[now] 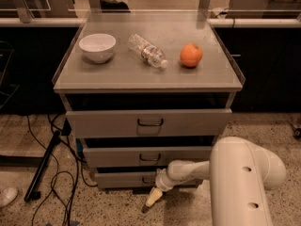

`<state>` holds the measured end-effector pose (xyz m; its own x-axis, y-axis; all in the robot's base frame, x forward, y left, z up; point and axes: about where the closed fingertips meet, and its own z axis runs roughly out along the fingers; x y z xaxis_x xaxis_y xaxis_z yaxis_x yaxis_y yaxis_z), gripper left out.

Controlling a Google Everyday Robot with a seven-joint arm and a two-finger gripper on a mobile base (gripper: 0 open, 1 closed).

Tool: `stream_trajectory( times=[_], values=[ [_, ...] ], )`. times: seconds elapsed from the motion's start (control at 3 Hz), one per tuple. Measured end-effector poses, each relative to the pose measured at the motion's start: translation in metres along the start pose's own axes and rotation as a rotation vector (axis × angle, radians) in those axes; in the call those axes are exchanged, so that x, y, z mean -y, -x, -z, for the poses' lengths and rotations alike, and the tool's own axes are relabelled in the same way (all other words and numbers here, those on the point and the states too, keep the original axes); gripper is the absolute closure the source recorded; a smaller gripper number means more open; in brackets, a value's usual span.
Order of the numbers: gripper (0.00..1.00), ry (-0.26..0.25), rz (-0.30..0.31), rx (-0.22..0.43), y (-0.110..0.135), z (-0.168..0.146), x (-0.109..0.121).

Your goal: Open bottom drawer

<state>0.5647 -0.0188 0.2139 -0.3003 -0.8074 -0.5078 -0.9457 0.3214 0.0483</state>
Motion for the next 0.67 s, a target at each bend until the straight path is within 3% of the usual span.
stream_trajectory(
  times=[0.67],
  values=[
    [0.00,0.033,0.002,0.006,-0.003,-0.029,0.006]
  ],
)
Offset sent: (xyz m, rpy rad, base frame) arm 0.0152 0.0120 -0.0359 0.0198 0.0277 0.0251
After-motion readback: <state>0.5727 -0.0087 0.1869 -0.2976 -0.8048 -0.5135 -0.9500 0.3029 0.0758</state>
